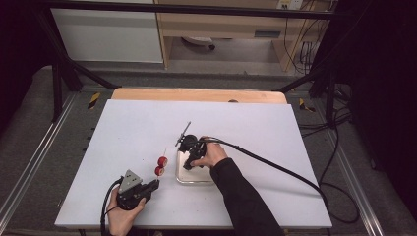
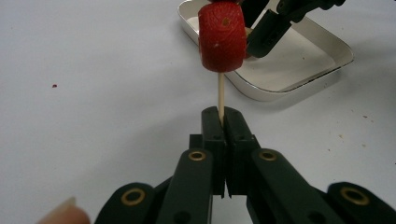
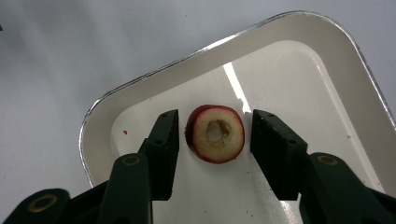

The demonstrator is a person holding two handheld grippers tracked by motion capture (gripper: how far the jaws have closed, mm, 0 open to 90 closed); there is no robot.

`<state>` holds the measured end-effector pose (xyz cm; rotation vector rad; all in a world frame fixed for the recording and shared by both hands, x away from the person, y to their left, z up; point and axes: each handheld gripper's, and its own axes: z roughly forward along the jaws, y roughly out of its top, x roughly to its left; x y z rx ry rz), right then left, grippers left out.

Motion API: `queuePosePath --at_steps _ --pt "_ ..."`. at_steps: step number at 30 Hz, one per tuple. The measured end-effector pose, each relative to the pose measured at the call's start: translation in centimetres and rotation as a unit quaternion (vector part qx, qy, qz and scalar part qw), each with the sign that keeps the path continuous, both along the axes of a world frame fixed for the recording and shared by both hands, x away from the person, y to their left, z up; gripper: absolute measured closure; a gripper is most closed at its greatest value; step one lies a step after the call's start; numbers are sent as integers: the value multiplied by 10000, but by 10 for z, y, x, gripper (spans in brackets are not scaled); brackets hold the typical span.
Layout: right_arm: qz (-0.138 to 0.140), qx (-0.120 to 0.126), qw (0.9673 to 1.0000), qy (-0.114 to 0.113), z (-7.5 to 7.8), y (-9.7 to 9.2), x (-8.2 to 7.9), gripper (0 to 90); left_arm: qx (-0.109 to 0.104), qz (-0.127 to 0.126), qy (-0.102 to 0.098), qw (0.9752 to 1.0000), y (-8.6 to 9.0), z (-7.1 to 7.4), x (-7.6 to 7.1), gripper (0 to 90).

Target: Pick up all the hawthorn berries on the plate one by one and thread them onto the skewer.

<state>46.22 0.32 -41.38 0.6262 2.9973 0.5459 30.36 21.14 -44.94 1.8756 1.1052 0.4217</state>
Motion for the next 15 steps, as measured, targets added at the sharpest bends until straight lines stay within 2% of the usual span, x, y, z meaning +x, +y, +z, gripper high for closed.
queuePosePath --at_steps 4,9,13,15 --pt "39 -95 9999 1 -1 2 0 594 -3 0 2 10000 0 0 0 886" --pt "14 -129 9999 8 0 1 0 601 -6 -1 -4 10000 0 0 0 886" --pt "-71 -71 9999 -84 8 -2 -3 602 -17 -8 -4 10000 0 0 0 886" --pt "-159 51 9997 -150 15 -4 -4 603 -30 -6 -19 10000 -1 1 -1 886"
